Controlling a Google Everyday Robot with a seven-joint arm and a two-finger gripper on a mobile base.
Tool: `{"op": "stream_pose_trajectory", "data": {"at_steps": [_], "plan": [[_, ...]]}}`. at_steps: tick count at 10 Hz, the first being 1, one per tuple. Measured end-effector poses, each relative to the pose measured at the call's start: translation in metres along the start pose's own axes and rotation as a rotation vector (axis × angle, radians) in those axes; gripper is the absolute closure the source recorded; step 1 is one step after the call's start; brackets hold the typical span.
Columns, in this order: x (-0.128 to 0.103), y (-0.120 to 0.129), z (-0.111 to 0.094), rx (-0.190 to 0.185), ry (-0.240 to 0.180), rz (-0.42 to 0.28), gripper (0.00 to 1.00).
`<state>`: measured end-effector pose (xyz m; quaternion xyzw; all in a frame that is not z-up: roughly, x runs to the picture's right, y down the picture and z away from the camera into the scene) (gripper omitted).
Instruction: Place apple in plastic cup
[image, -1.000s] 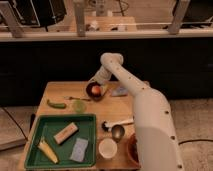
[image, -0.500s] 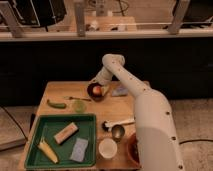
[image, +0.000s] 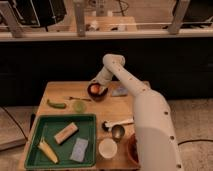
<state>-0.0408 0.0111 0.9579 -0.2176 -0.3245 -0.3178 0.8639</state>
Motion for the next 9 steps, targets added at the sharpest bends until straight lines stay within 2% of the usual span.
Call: {"op": "stream_pose_trajectory", "data": {"at_steps": [6, 7, 9], "plan": [[-0.009, -0.001, -0.01, 0.017, 0.017, -0.02, 0.32], [-0.011, -0.001, -0.011, 0.02, 0.022, -0.023, 0.32], [-0.016, 0.0, -0.016, 0.022, 0.029, -0.033, 0.46]]}}
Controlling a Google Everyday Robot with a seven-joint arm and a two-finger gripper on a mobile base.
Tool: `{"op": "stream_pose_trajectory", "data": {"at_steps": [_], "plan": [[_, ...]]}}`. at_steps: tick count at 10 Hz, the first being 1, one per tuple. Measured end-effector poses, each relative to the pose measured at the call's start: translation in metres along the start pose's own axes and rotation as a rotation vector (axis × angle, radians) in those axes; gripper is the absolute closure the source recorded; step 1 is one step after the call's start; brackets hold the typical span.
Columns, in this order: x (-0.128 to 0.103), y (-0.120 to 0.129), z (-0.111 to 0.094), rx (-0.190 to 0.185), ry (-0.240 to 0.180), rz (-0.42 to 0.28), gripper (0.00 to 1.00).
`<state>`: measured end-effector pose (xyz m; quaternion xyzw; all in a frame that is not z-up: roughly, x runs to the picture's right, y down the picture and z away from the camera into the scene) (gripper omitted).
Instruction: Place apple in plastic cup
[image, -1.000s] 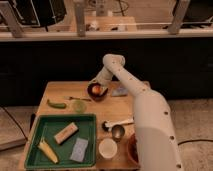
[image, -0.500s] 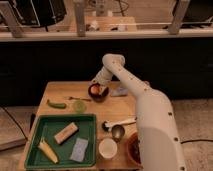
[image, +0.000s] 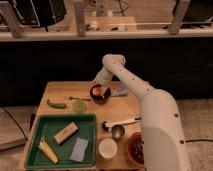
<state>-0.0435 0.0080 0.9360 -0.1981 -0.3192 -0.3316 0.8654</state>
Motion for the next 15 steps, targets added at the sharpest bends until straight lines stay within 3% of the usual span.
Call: {"op": "stream_pose_trajectory", "data": {"at_steps": [5, 7, 10, 15], "plan": [[-0.014, -0.013, -0.022, 0.029, 0.034, -0.051, 0.97], [-0.014, -0.014, -0.025, 0.031, 0.038, -0.061, 0.99], [-0.016, -0.017, -0.024, 0.021, 0.036, -0.073, 0.75], [-0.014, -0.016, -0.021, 0.007, 0.038, -0.062, 0.24]]}}
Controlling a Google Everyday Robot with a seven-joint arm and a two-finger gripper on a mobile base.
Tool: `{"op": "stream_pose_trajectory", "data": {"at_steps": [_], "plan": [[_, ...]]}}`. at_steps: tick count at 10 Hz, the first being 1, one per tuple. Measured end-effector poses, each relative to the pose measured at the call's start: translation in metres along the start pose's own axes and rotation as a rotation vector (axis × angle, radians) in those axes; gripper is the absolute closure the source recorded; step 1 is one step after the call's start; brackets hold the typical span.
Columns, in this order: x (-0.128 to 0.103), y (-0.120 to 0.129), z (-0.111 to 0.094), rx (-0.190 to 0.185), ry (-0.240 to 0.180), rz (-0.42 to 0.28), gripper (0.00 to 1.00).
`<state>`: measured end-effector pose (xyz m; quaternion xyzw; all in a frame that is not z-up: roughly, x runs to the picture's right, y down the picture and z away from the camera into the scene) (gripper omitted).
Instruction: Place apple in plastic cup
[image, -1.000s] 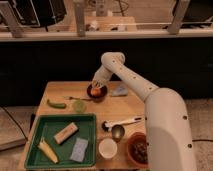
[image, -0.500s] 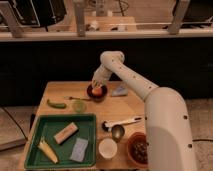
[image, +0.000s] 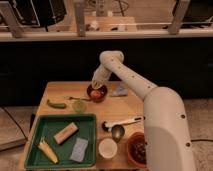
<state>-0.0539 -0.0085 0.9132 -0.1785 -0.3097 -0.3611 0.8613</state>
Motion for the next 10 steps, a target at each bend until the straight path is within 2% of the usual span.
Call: {"op": "stream_pose_trajectory", "data": {"at_steps": [2, 10], "plan": [[0.0002, 0.0007, -0.0001, -0.004, 0.003, 0.004, 0.2], [-0.0035, 0.0056, 0.0092, -0.029, -0.005, 0.018, 0.2]]}}
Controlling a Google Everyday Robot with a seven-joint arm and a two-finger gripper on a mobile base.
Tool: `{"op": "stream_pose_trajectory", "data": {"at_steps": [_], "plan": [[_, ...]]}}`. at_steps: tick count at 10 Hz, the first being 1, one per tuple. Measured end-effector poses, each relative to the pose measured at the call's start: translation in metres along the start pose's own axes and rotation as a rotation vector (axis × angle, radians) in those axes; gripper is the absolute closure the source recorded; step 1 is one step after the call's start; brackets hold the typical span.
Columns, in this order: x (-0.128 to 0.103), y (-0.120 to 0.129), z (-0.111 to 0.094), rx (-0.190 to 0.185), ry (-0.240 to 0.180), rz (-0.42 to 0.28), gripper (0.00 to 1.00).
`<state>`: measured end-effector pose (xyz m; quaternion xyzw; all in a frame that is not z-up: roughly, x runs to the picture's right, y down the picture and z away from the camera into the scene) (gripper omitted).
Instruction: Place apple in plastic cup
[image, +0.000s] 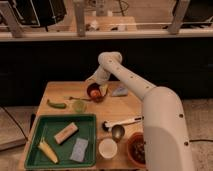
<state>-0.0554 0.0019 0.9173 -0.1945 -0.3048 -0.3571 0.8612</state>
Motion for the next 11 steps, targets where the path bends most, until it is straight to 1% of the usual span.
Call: {"op": "stream_pose_trajectory", "data": {"at_steps": [1, 3, 4, 5, 6, 10, 11], "plan": [[0.0007, 0.0005, 0.0009, 0.001, -0.003, 0.004, 0.22], [0.0012, -0.0001, 0.0024, 0.001, -0.008, 0.008, 0.33], [0.0013, -0.0007, 0.0022, 0.001, -0.008, 0.008, 0.32], [0.002, -0.0003, 0.0016, 0.0, -0.007, 0.009, 0.26], [0.0025, 0.0003, 0.0008, -0.001, -0.008, 0.011, 0.24], [0.0066, 0.0031, 0.0049, -0.012, -0.022, 0.022, 0.25], [0.0077, 0.0036, 0.0064, -0.013, -0.027, 0.025, 0.31]]}}
